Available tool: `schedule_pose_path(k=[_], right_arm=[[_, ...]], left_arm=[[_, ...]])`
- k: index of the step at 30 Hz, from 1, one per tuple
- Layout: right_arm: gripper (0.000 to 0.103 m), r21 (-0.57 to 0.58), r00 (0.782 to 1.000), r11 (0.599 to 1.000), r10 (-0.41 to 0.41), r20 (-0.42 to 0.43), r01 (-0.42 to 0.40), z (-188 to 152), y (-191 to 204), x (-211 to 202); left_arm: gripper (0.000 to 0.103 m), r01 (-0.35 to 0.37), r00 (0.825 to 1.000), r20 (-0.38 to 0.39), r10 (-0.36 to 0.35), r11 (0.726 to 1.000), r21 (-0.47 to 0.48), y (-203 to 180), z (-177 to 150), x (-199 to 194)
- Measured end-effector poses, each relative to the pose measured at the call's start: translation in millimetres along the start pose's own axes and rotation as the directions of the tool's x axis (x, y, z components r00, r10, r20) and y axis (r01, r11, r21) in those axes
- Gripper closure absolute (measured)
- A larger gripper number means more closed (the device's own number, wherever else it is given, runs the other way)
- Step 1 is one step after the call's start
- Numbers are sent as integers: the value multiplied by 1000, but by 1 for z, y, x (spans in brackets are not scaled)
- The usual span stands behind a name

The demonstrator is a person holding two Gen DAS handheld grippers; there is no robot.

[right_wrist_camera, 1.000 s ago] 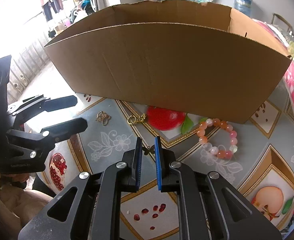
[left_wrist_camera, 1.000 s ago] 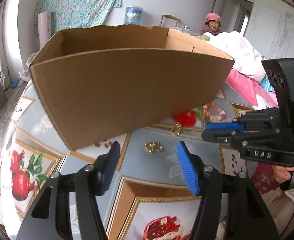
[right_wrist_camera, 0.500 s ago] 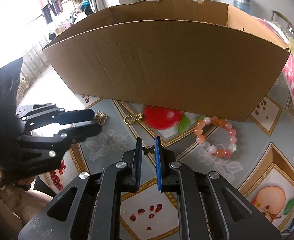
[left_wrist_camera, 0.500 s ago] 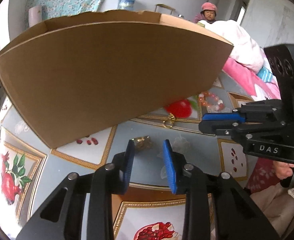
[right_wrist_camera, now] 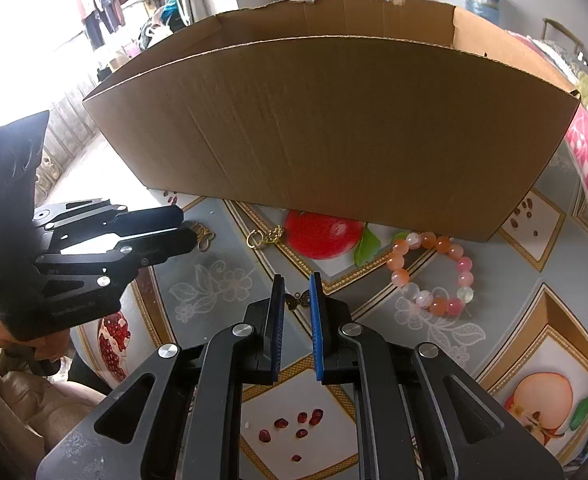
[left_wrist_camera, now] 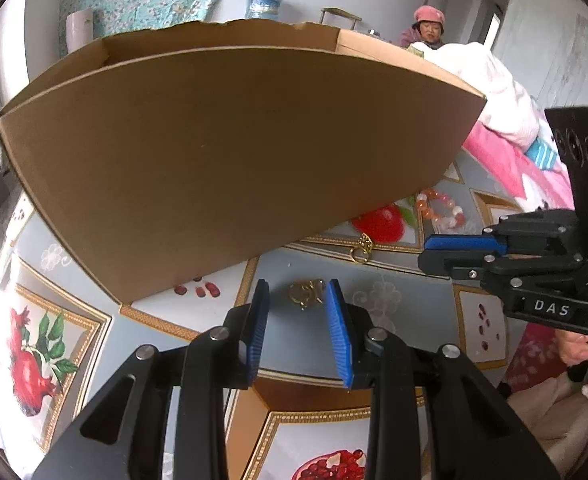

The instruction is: Organize jewelry

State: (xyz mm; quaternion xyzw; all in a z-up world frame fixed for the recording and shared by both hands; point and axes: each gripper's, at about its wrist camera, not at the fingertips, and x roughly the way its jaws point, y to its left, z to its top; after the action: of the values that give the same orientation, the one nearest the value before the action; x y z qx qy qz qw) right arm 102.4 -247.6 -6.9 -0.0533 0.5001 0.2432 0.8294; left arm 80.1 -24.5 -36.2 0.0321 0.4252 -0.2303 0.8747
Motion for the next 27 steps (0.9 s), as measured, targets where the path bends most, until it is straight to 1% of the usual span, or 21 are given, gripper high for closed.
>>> schedule_pose_path(k=[2, 4, 5, 7, 10, 14, 18, 24, 27], right_arm=[[93, 1, 1000, 1000, -2, -2, 2, 0, 1, 1], [93, 2, 1000, 1000, -4, -2, 4, 0, 3, 3], [93, 2, 1000, 1000, -5, -2, 5, 0, 3, 3], [93, -2, 1000, 1000, -6, -7, 6, 1, 5, 4], [93, -3, 1000, 1000, -4, -8, 4, 1, 4, 4], [93, -1, 1000, 1000, -6, -7, 6, 1, 4, 6], [93, 1, 1000, 1000, -9, -4, 9, 1, 6, 4], [93, 3, 1000, 1000, -8, -2, 8, 0, 7, 1], [93, 3, 1000, 1000, -5, -4, 5, 0, 9, 1]], left_arm=[[75, -10, 1000, 2, 10, 1000, 21, -3, 0, 1], [86, -13, 1000, 3, 13, 999, 44, -6, -1, 2], [88, -11, 1000, 3, 11, 999, 53, -8, -1, 3], [96, -1, 1000, 3, 1, 999, 54, -9, -2, 3], [102, 4, 1000, 5, -4, 998, 56, -8, -4, 3], [103, 14, 1000, 11, -14, 999, 52, -7, -5, 2], [103, 36, 999, 38, -37, 999, 41, -6, -6, -5], [103, 31, 998, 62, -33, 999, 39, -4, -5, -18], [102, 58, 997, 57, -59, 998, 15, -1, -3, -18]])
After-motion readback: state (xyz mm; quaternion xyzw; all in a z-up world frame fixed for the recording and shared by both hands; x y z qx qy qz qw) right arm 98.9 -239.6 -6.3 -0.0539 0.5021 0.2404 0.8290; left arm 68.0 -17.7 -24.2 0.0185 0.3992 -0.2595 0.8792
